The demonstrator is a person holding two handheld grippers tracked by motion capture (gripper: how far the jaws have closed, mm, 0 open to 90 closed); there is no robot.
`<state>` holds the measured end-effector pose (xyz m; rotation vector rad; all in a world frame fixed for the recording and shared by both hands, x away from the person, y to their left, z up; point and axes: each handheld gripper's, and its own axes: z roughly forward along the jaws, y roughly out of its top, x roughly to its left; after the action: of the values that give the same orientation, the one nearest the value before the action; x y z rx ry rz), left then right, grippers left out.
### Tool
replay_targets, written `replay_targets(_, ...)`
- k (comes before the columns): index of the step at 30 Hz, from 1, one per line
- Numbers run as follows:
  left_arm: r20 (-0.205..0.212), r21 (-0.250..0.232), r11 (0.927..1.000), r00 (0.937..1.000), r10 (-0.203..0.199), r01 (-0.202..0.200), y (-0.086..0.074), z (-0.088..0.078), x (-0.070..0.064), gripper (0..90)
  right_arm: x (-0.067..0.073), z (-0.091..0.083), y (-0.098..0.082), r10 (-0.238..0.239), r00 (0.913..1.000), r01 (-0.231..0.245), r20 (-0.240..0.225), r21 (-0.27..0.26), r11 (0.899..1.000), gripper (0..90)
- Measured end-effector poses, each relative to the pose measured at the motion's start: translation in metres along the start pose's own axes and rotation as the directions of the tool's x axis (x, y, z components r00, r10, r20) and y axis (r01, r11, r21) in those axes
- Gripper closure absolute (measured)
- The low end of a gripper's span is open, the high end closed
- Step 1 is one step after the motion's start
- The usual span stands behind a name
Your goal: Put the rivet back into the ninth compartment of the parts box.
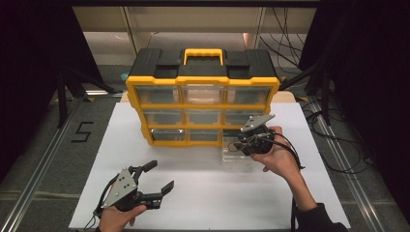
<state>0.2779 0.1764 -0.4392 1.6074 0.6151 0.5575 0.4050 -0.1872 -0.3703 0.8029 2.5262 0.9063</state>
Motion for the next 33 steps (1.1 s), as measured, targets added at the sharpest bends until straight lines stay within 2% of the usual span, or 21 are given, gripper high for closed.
replay_targets(1, 0.0, 0.0, 1.0, 1.0, 0.001, -0.001, 0.0, 0.0, 0.0, 17.3, -0.001, -0.002, 0.001, -0.015, 0.9999, 0.015, -0.004, 0.002, 1.0, 61.8)
replay_targets(2, 0.0, -0.001, 1.0, 1.0, 0.002, -0.002, 0.0, 0.0, 0.0, 17.3, 0.001, -0.002, 0.002, -0.015, 0.9998, 0.015, 0.011, -0.012, 1.0, 60.6)
replay_targets(3, -0.001, -0.001, 1.0, 1.0, 0.001, -0.001, 0.0, 0.0, 0.0, 17.3, 0.003, -0.007, 0.005, -0.002, 1.0, 0.002, 0.0, -0.015, 1.0, 55.3)
replay_targets(4, -0.001, -0.001, 1.0, 1.0, 0.001, -0.001, 0.0, 0.0, 0.0, 17.3, 0.003, -0.007, 0.005, -0.002, 1.0, 0.002, 0.0, -0.015, 1.0, 55.3)
replay_targets(6, -0.001, -0.001, 1.0, 1.0, 0.002, -0.002, 0.0, 0.0, 0.0, 17.3, 0.005, -0.008, 0.006, -0.01, 0.9999, 0.011, 0.009, -0.055, 0.998, 49.0)
replay_targets(7, 0.0, 0.0, 1.0, 1.0, 0.001, -0.001, 0.0, 0.0, 0.0, 17.3, 0.006, -0.01, 0.007, -0.006, 1.0, 0.005, -0.008, -0.045, 0.999, 46.6)
replay_targets(9, 0.0, 0.0, 1.0, 1.0, 0.0, 0.0, 0.0, 0.0, 0.0, 17.4, 0.01, -0.012, 0.007, -0.007, 1.0, 0.007, 0.004, -0.065, 0.998, 39.5)
replay_targets(11, 0.006, -0.012, 0.9999, 1.0, 0.001, -0.001, 0.0, 0.001, 0.0, 17.4, 0.01, -0.013, 0.007, -0.008, 1.0, 0.007, -0.002, -0.075, 0.997, 38.4)
replay_targets(13, -0.002, 0.0, 1.0, 1.0, -0.001, 0.001, 0.0, 0.0, 0.0, 17.3, 0.014, -0.018, 0.006, 0.016, 0.9999, -0.017, -0.005, -0.131, 0.991, 35.0)
replay_targets(17, 0.0, -0.003, 1.0, 1.0, -0.002, 0.002, 0.0, 0.0, 0.0, 17.3, 0.018, -0.023, 0.002, 0.033, 0.9994, -0.034, -0.007, -0.17, 0.985, 33.3)
replay_targets(19, -0.001, 0.001, 1.0, 1.0, -0.003, 0.003, 0.0, 0.0, 0.0, 17.3, 0.02, -0.027, -0.003, 0.052, 0.9986, -0.052, -0.002, -0.214, 0.975, 32.3)
replay_targets(22, 0.0, 0.0, 1.0, 1.0, 0.0, 0.0, 0.0, 0.0, 0.0, 17.4, 0.025, -0.03, -0.011, 0.069, 0.9974, -0.072, -0.023, -0.244, 0.967, 32.1)
replay_targets(23, -0.001, 0.0, 1.0, 1.0, 0.0, 0.0, 0.0, 0.0, 0.0, 17.4, 0.029, -0.033, -0.017, 0.087, 0.996, -0.09, -0.024, -0.269, 0.959, 30.6)
replay_targets(24, -0.001, 0.0, 1.0, 1.0, -0.001, 0.001, 0.0, 0.0, 0.0, 17.4, 0.029, -0.033, -0.017, 0.087, 0.996, -0.09, -0.024, -0.269, 0.959, 30.6)
replay_targets(25, -0.001, 0.001, 1.0, 1.0, -0.002, 0.002, 0.0, 0.0, -0.001, 17.3, 0.03, -0.033, -0.019, 0.089, 0.9955, -0.095, -0.031, -0.283, 0.955, 30.6)
replay_targets(26, -0.001, 0.001, 1.0, 1.0, -0.002, 0.002, 0.0, 0.0, 0.0, 17.3, 0.031, -0.034, -0.022, 0.099, 0.9944, -0.106, -0.037, -0.31, 0.945, 30.6)
replay_targets(28, -0.001, 0.001, 1.0, 1.0, -0.001, 0.001, 0.0, 0.0, 0.0, 17.3, 0.034, -0.037, -0.026, 0.118, 0.9914, -0.13, -0.056, -0.34, 0.931, 30.1)
replay_targets(29, -0.001, 0.002, 1.0, 1.0, 0.0, 0.0, 0.0, 0.0, 0.0, 17.3, 0.036, -0.038, -0.028, 0.119, 0.9904, -0.136, -0.071, -0.337, 0.932, 29.6)
replay_targets(31, -0.001, 0.002, 1.0, 1.0, 0.0, 0.0, 0.0, 0.0, 0.0, 17.4, 0.04, -0.04, -0.034, 0.124, 0.9896, -0.142, -0.072, -0.372, 0.917, 27.4)
replay_targets(33, -0.001, 0.001, 1.0, 1.0, 0.0, 0.0, 0.0, 0.0, 0.0, 17.4, 0.042, -0.039, -0.035, 0.128, 0.9886, -0.148, -0.079, -0.373, 0.916, 26.9)
